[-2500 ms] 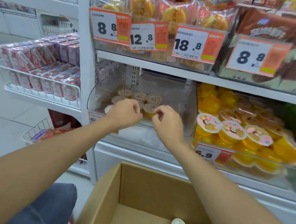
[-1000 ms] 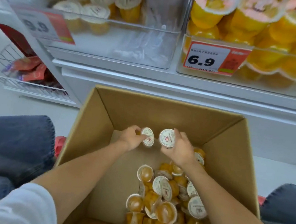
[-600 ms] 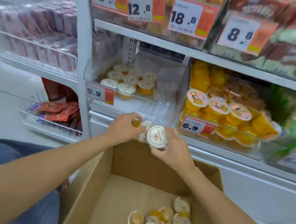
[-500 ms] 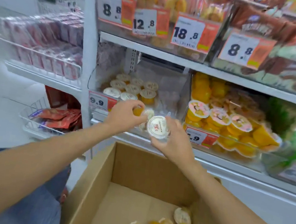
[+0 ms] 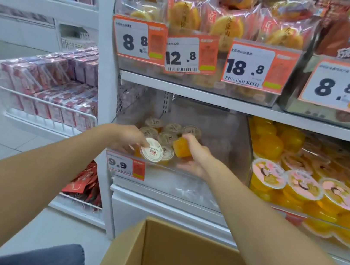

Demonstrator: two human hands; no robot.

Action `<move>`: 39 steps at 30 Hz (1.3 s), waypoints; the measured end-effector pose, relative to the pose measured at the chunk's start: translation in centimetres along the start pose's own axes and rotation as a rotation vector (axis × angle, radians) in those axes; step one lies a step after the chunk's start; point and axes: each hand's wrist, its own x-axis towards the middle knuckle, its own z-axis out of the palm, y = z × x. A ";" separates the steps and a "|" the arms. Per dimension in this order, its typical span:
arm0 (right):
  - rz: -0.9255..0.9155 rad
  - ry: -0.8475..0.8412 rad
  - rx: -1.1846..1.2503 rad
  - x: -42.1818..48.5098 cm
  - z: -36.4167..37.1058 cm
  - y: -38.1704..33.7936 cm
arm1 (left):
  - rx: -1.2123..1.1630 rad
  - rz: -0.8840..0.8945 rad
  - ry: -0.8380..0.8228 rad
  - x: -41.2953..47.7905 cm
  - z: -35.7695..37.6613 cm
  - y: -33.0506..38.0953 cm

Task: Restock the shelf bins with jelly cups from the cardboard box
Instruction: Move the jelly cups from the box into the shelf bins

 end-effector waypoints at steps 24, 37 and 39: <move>-0.269 0.428 -0.897 2.2 -0.1 1.0 | 0.180 0.065 -0.019 0.0 -1.2 -1.4; -0.515 -0.229 -1.296 6.0 4.4 2.2 | 0.271 -0.110 0.003 0.9 -2.0 1.3; -0.530 -0.225 -1.319 6.5 4.2 2.6 | 0.314 -0.184 -0.077 1.0 -2.0 1.6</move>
